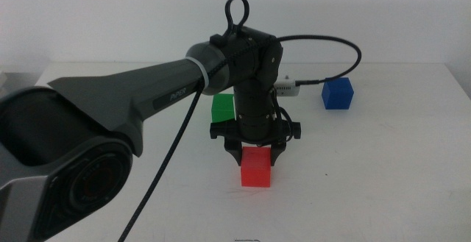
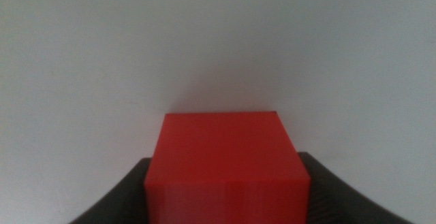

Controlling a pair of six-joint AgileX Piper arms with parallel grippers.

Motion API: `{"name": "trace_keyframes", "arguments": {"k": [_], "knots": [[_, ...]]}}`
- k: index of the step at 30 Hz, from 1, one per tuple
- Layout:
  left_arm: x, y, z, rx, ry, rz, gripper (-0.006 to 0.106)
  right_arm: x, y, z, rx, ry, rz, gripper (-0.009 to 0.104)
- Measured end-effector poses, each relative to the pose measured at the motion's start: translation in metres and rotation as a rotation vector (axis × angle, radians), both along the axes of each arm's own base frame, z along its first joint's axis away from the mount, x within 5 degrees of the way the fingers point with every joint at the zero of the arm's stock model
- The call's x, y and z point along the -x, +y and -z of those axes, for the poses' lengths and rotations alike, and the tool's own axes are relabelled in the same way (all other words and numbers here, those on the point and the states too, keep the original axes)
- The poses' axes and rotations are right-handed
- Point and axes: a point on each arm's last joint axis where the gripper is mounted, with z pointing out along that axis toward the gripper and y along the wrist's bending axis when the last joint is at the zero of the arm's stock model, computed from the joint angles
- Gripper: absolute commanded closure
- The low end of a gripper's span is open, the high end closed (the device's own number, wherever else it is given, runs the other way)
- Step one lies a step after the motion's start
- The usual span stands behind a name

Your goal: Stack red cubes first, then green, then blue cubes in a specific spot.

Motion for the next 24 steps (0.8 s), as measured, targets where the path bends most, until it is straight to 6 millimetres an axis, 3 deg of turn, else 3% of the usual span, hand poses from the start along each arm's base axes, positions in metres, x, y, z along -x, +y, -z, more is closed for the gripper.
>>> {"name": "trace_keyframes", "arguments": {"k": [6,7,9,14,21,24], "knots": [[-0.001,-0.001,0.004,-0.002,0.014,-0.012,0.065,0.000,0.000,0.000,0.000,0.000,0.000,0.013],[-0.001,-0.001,0.004,-0.001,0.016,-0.015,0.059,0.000,0.000,0.000,0.000,0.000,0.000,0.013],[-0.001,-0.002,0.004,0.000,0.017,-0.016,0.032,0.000,0.000,0.000,0.000,0.000,0.000,0.013],[-0.002,-0.004,0.015,0.001,0.040,-0.019,0.008,0.000,0.000,0.000,0.000,0.000,0.000,0.013],[-0.001,-0.004,0.012,0.006,0.033,-0.016,0.007,0.000,0.000,0.000,0.000,0.000,0.000,0.013],[-0.001,-0.002,0.002,0.011,0.008,-0.008,0.007,0.000,0.000,0.000,0.000,0.000,0.000,0.013]]}}
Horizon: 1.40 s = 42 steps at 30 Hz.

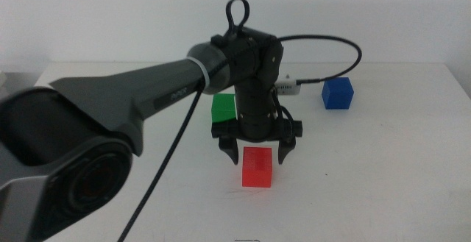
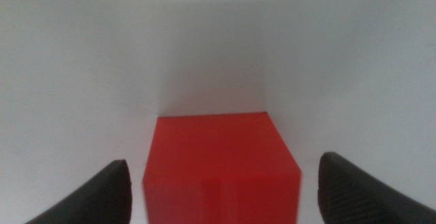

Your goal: Stack red cubes first, then green, then blue cubes in a specific spot.

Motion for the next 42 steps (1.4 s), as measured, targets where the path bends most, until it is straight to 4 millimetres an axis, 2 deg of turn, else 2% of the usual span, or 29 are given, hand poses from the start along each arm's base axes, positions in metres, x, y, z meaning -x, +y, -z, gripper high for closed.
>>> {"name": "trace_keyframes", "arguments": {"k": [4,7,12,15,18,22,26,31,36,42], "knots": [[0.003,0.004,-0.027,0.027,-0.054,0.005,0.007,0.000,0.000,0.000,0.000,0.000,0.000,0.013],[0.006,0.012,-0.056,0.060,-0.107,-0.003,0.007,0.000,0.000,0.000,0.000,0.000,0.000,0.013],[0.006,0.040,-0.105,0.079,-0.217,-0.038,0.007,0.000,0.000,0.000,0.000,0.000,0.000,0.013],[-0.001,0.057,-0.114,0.064,-0.248,-0.050,0.007,0.000,0.000,0.000,0.000,0.000,0.000,0.013],[-0.012,0.071,-0.110,0.049,-0.248,-0.028,0.007,0.000,0.000,0.000,0.000,0.000,0.000,0.013],[-0.035,0.079,-0.099,0.046,-0.250,-0.026,0.007,0.000,0.000,0.000,0.000,0.000,0.000,0.013],[-0.057,0.072,-0.091,0.043,-0.291,0.000,0.007,0.000,0.000,0.000,0.000,0.000,0.000,0.013],[-0.079,0.062,-0.070,0.029,-0.314,0.029,0.007,0.000,0.000,0.000,0.000,0.000,0.000,0.013],[-0.090,0.060,-0.049,-0.008,-0.304,0.047,0.007,0.000,0.000,0.000,0.000,0.000,0.000,0.013],[-0.099,0.068,-0.027,-0.033,-0.267,0.031,0.007,0.000,0.000,0.000,0.000,0.000,0.000,0.013]]}}
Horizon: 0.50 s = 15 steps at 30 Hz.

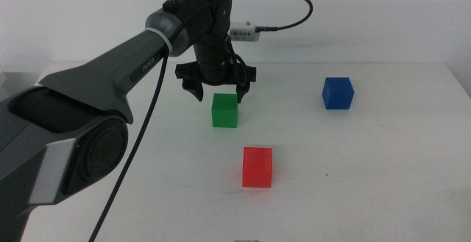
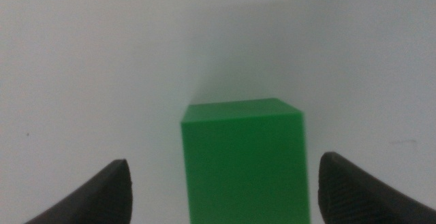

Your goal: Stack red cubes first, then green, then blue cubes in a specific spot.

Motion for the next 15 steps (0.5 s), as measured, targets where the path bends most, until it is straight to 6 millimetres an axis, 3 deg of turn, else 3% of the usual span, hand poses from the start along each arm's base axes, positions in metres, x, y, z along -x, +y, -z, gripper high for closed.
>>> {"name": "trace_keyframes", "arguments": {"k": [5,9,13,15], "knots": [[-0.003,0.001,0.013,-0.014,0.021,0.001,0.010,0.000,0.000,0.000,0.000,0.000,0.000,0.013],[-0.005,-0.001,0.026,-0.010,0.047,0.001,0.018,0.000,0.000,0.000,0.000,0.000,0.000,0.013],[-0.005,-0.002,0.033,-0.004,0.066,0.001,0.039,0.000,0.000,0.000,0.000,0.000,0.000,0.013],[-0.006,-0.002,0.031,-0.001,0.059,0.001,0.055,0.000,0.000,0.000,0.000,0.000,0.000,0.013]]}}
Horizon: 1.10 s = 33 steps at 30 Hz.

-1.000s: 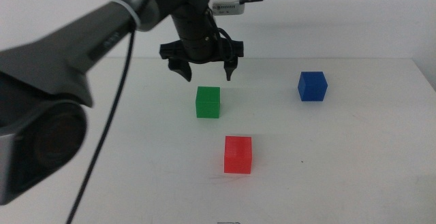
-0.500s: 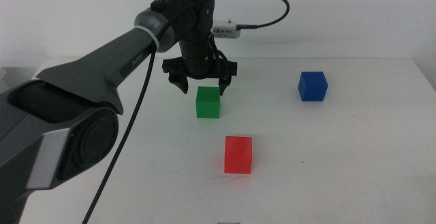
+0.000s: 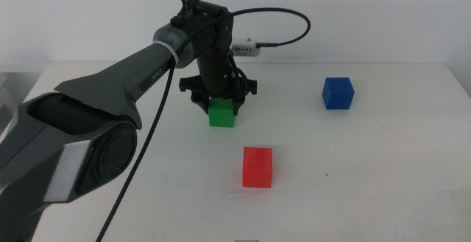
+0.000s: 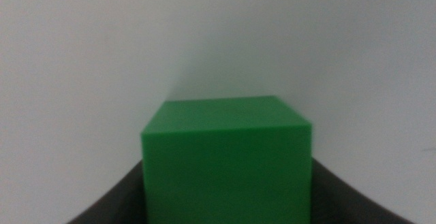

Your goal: Stack red cubes first, then green, then blue cubes in a specific spot.

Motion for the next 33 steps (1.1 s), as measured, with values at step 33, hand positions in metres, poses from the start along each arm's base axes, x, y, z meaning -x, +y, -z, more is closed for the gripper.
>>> {"name": "trace_keyframes", "arguments": {"k": [33], "knots": [[0.168,-0.049,-0.100,0.014,-0.051,-0.046,0.082,0.000,0.000,0.000,0.000,0.000,0.000,0.013]]}}
